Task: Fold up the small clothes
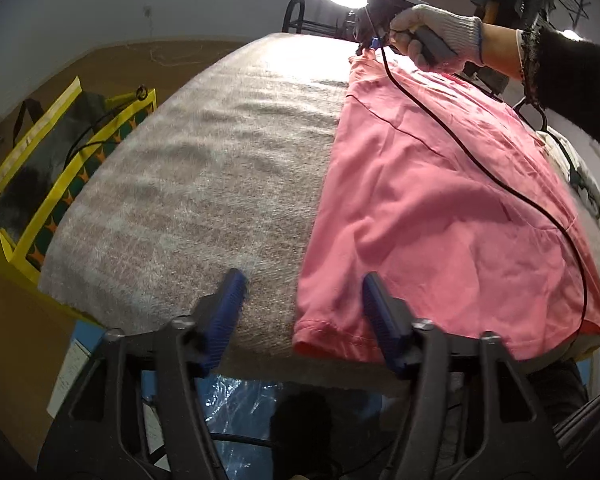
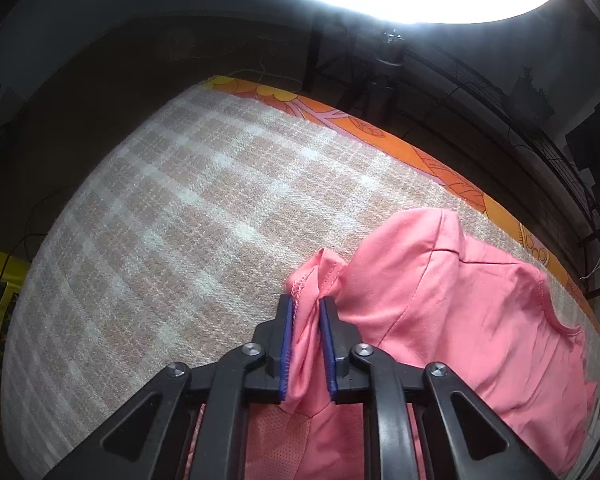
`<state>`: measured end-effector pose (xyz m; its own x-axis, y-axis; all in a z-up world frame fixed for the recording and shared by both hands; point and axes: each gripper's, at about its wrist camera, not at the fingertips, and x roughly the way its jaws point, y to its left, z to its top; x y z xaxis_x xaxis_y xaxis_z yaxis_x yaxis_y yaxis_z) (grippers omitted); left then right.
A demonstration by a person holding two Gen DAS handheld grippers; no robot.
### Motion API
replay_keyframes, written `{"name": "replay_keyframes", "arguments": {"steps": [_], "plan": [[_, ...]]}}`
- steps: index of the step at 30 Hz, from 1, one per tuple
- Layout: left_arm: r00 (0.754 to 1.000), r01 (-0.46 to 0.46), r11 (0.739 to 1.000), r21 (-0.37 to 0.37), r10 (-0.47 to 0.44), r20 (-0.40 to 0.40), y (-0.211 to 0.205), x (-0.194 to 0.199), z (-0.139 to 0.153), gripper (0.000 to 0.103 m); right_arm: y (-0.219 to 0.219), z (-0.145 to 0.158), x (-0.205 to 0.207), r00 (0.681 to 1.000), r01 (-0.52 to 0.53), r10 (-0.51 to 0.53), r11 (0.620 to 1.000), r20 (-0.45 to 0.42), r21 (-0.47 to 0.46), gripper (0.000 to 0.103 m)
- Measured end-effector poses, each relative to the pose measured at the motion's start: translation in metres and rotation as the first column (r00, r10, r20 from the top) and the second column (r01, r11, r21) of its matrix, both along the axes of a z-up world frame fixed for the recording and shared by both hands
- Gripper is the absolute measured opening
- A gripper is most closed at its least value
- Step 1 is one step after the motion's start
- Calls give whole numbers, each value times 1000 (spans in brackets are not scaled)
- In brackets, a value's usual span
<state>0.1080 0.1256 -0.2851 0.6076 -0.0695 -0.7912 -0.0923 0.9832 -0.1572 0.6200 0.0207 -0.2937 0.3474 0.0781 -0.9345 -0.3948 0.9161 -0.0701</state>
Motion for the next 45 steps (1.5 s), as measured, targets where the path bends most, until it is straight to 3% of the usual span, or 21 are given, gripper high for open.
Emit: {"name": "replay_keyframes", "arguments": {"steps": [1,3,7,13,20,25,32,36,37,38,40,41,42,43,45], "plan": [[1000,5,1000,-5,-5,0,0,0,0,25,-2,3,1,1000,0,0,1000,0,8,5],[1000,22,998,-62,-21,4,1,1,2,1,-9,5,2,1000,-2,2,999,-4,40,2],[997,50,988,-143,-40,73,-2,0,19,0,-28,9,4,1000,17,-14,990,-22,142,1],[970,193,965,-178,-160,181,-26,-2,56,0,-60,22,2,999,53,-47,956,-26,289,0],[916,384,899,-210,-343,206,-64,17,70,0,-88,49,-6,998,47,-57,921,13,386,0],[828,554,814,-176,-515,222,-110,29,87,0,-128,66,-8,996,50,-78,906,50,421,0],[676,737,647,-197,-717,174,-182,46,92,0,-211,65,-4,984,130,-170,894,55,429,0],[622,776,590,-221,-774,120,-203,57,82,0,-246,47,0,971,207,-238,907,40,366,2],[618,778,586,-225,-778,114,-207,58,82,0,-252,42,0,966,229,-256,912,37,341,9],[617,778,586,-227,-781,98,-209,58,82,0,-261,37,2,958,263,-284,910,22,319,29],[612,779,583,-230,-786,83,-208,60,84,9,-274,35,1,951,288,-308,900,9,328,44],[613,779,582,-234,-786,84,-205,61,86,16,-280,36,-1,951,288,-308,894,5,343,44],[616,778,585,-229,-783,90,-202,60,89,33,-283,39,-4,954,282,-301,892,1,353,44],[622,775,593,-218,-776,102,-200,58,93,41,-286,42,-9,956,275,-295,895,2,352,44],[641,763,610,-214,-758,122,-188,51,103,41,-290,51,-22,959,259,-282,896,11,361,44]]}}
